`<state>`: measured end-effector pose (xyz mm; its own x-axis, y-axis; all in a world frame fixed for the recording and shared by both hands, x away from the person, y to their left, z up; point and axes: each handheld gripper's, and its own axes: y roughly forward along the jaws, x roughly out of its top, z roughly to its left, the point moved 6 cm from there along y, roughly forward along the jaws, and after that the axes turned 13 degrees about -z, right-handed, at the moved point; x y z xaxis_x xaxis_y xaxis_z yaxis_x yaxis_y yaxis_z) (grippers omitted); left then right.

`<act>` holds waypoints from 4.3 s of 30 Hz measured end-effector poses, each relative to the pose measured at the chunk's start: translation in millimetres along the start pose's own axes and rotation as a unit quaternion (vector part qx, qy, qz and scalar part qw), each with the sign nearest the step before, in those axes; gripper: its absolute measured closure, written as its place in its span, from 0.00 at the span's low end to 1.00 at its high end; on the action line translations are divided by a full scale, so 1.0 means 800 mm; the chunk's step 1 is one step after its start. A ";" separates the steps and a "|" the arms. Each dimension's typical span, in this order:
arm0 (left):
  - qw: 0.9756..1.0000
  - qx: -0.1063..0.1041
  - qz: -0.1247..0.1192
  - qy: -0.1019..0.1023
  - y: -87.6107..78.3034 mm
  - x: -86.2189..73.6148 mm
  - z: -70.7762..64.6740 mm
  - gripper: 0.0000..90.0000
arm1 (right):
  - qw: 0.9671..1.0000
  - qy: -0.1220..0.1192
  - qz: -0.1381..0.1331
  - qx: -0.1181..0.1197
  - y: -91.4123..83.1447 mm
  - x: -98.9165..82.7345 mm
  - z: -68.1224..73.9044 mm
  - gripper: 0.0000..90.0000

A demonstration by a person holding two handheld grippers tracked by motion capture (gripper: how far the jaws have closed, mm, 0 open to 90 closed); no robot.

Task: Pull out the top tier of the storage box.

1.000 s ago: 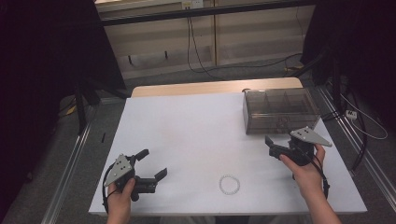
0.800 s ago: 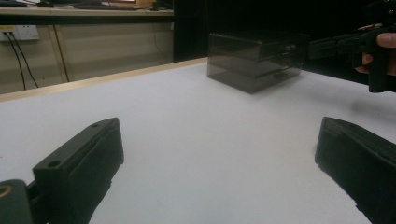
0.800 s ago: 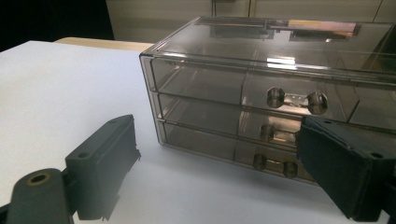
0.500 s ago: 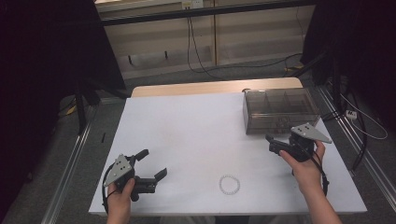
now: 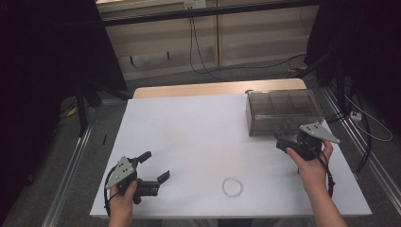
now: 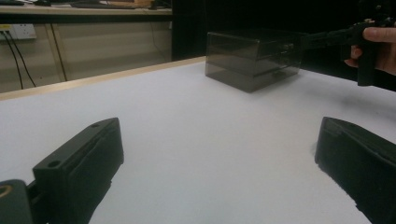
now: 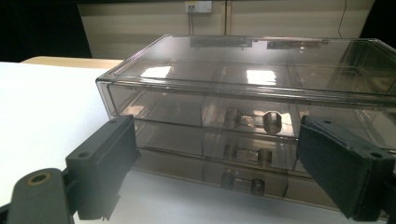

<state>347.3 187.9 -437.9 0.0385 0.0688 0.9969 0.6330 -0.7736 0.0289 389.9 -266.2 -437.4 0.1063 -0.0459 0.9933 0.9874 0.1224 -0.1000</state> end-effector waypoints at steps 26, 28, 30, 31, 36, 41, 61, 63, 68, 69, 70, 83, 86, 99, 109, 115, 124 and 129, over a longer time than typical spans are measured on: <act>1.000 -0.003 0.007 0.003 0.002 -0.003 -0.001 0.02 | 0.999 -0.011 -0.025 -0.030 0.008 0.001 -0.010 0.14; 1.000 -0.003 0.006 0.003 0.002 -0.002 -0.001 0.02 | 0.999 -0.008 -0.029 -0.026 0.008 0.002 -0.010 0.14; 1.000 -0.004 0.005 0.003 0.002 -0.002 -0.001 0.02 | 0.999 -0.010 -0.028 -0.031 0.008 0.002 -0.010 0.14; 1.000 -0.003 0.005 0.002 0.002 -0.002 -0.001 0.02 | 0.999 -0.008 -0.026 -0.029 0.009 0.002 -0.010 0.14; 1.000 -0.003 0.006 0.002 0.002 -0.002 0.000 0.02 | 0.999 -0.005 -0.020 -0.032 0.010 -0.001 -0.012 0.14; 1.000 -0.003 0.006 0.002 0.002 -0.002 0.000 0.02 | 0.999 -0.006 -0.024 -0.035 0.010 0.000 -0.012 0.15; 1.000 -0.006 0.009 0.005 0.003 -0.003 -0.001 0.02 | 0.998 -0.001 -0.031 -0.050 0.015 -0.007 -0.013 0.15; 1.000 -0.005 0.006 0.001 0.003 -0.004 -0.001 0.02 | 0.998 -0.004 -0.030 -0.050 0.015 -0.008 -0.012 0.15; 1.000 -0.006 0.009 0.004 0.003 -0.004 0.000 0.02 | 0.998 -0.026 -0.034 -0.048 0.016 -0.008 -0.011 0.18; 1.000 -0.007 0.006 0.004 0.004 -0.004 0.000 0.02 | 0.998 -0.031 -0.034 -0.047 0.016 -0.007 -0.011 0.19; 1.000 -0.006 0.009 0.005 0.003 -0.004 0.000 0.02 | 0.997 -0.049 -0.036 -0.046 0.016 -0.006 -0.010 0.19; 1.000 -0.009 0.013 0.006 0.005 -0.006 -0.001 0.02 | 0.991 -0.118 -0.037 -0.047 0.015 -0.006 -0.012 0.19; 1.000 -0.007 0.013 0.002 0.005 -0.007 -0.002 0.02 | 0.987 -0.151 -0.035 -0.048 0.014 -0.006 -0.013 0.21; 1.000 -0.013 0.018 0.005 0.008 -0.009 -0.003 0.02 | 0.947 -0.318 -0.042 -0.029 0.013 -0.010 0.000 0.33; 1.000 -0.012 0.017 0.003 0.009 -0.009 -0.003 0.02 | 0.907 -0.417 -0.046 -0.035 0.009 -0.010 -0.002 0.49; 1.000 -0.012 0.018 0.005 0.009 -0.008 -0.003 0.02 | 0.885 -0.463 -0.039 -0.035 0.007 -0.009 -0.007 0.54; 1.000 -0.011 0.018 0.005 0.008 -0.008 -0.002 0.02 | 0.865 -0.500 -0.028 -0.028 0.007 -0.009 -0.010 0.59; 1.000 -0.011 0.020 0.007 0.008 -0.009 -0.002 0.02 | 0.848 -0.529 -0.030 -0.024 0.007 -0.012 -0.006 0.62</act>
<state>349.8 181.4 -444.6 0.0526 0.0297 0.9982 0.6134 -0.7897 -0.0088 395.0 -269.5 -447.4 -0.0843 0.8668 0.4915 0.9936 0.1105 -0.0245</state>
